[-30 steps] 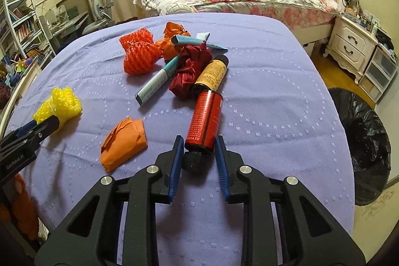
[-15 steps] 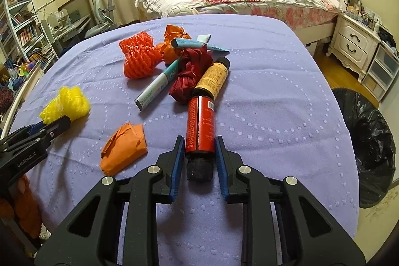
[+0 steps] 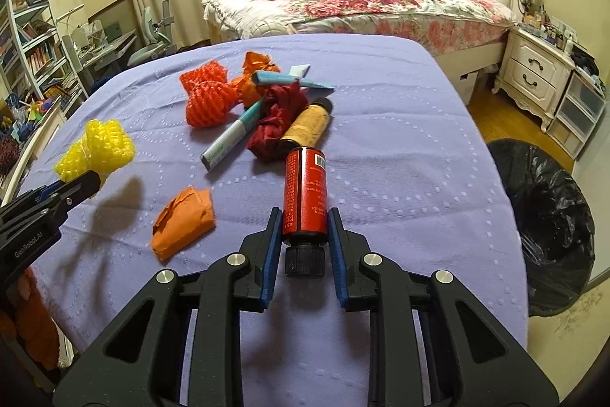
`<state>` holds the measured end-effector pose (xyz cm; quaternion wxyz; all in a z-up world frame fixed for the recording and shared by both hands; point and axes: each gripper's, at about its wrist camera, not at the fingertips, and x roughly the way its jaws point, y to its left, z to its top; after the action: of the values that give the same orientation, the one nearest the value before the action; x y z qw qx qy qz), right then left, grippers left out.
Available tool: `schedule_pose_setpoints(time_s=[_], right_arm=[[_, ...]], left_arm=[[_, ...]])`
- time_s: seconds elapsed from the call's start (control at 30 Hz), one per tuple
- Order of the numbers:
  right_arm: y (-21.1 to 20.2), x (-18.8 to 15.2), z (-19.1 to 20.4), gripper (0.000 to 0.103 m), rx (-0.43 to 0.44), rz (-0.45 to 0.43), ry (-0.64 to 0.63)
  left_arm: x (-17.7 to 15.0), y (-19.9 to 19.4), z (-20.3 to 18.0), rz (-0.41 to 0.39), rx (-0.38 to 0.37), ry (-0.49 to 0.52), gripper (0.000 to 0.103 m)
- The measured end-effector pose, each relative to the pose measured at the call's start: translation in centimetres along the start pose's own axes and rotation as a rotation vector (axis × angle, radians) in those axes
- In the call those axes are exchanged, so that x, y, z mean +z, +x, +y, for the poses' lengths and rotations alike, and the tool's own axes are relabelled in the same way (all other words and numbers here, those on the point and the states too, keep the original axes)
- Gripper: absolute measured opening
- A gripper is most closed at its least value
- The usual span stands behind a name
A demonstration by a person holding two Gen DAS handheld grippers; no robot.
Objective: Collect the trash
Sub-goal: 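Carry the can and yellow net over the bin and open both tools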
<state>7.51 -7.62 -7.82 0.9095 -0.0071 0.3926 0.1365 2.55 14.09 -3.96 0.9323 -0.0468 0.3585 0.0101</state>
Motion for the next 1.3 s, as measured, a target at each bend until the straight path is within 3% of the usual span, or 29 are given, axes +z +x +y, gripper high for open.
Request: schedule_pose_setpoints(time_s=[0.37, 0.77, 0.93, 1.3], right_arm=[[-2.9, -0.1, -6.6, 0.023, -0.116, -0.052, 0.099], [-4.7, -0.9, -16.3, 0.023, -0.255, -0.085, 0.249], [-4.6, -1.1, -19.2, 0.023, -0.282, -0.090, 0.294], [-3.2, -1.0, -22.6, 0.023, -0.340, -0.083, 0.333]], left_arm=[[1.4, -0.2, -7.7, -0.031, -0.113, 0.089, 0.035], [3.0, 2.6, -20.1, -0.027, -0.259, 0.234, 0.035], [3.6, 4.3, -24.7, -0.023, -0.283, 0.281, 0.035], [3.9, 7.5, -30.2, 0.007, -0.294, 0.342, 0.035]])
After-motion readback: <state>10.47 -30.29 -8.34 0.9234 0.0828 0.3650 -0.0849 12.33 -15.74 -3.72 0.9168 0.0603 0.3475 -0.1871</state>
